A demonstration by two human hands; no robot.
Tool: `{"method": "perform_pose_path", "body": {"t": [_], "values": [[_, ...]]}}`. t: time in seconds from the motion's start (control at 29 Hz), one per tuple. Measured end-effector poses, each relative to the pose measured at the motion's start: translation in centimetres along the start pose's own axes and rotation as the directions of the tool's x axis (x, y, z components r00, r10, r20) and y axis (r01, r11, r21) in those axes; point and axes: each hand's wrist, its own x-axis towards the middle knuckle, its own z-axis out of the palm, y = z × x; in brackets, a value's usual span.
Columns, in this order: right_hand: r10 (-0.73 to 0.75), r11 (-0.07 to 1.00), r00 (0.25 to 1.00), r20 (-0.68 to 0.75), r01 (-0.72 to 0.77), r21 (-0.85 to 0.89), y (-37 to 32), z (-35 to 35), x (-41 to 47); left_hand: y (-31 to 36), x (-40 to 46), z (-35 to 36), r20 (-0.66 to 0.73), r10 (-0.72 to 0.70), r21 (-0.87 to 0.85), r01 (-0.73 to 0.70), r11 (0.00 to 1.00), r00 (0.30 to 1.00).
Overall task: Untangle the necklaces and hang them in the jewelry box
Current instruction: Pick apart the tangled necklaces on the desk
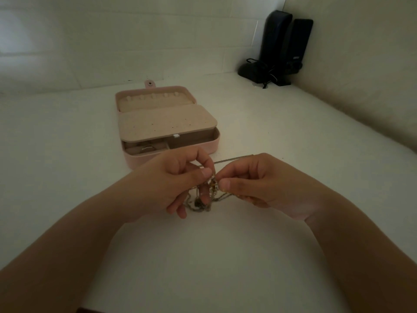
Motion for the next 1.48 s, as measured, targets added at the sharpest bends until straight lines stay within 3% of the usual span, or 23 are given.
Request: {"method": "perform_pose_path", "body": {"t": [0.28, 0.52, 1.03, 1.14, 1.28, 1.38, 1.48], "values": [[-0.005, 1.0, 0.996, -0.085, 0.008, 0.028, 0.0, -0.3, 0.1, -0.5, 0.2, -0.4, -0.053, 0.072, -0.022, -0.073, 0.997, 0.996], [-0.04, 0.995, 0.998, -0.044, 0.044, 0.085, 0.0, -0.1, 0.1, -1.2, 0.4, -0.7, -0.049, 0.168, 0.181, -0.157, 0.971, 0.985], [-0.003, 0.982, 0.998, -0.055, 0.014, 0.19, -0.3, -0.6, -0.2, -1.1, 0.2, -0.5, -0.024, 0.164, -0.037, -0.164, 0.986, 0.986], [-0.009, 0.982, 0.999, -0.034, 0.015, 0.188, -0.3, -0.5, -0.3, -0.7, 0.3, -0.4, -0.042, 0.128, -0.201, -0.134, 0.97, 0.991], [0.018, 0.988, 0.999, -0.03, -0.014, 0.152, -0.1, -0.2, -0.1, -0.4, 0.4, -0.5, 0.036, 0.033, -0.433, -0.014, 0.901, 0.999], [0.017, 0.992, 1.0, -0.025, -0.013, 0.123, 0.0, 0.0, 0.0, -0.4, 0.2, -0.5, 0.053, -0.016, -0.385, 0.035, 0.922, 0.998], [0.009, 0.992, 1.0, -0.029, -0.005, 0.125, 0.1, 0.0, 0.1, -0.1, 0.1, -0.1, 0.06, -0.029, -0.219, 0.042, 0.975, 0.998]]}}
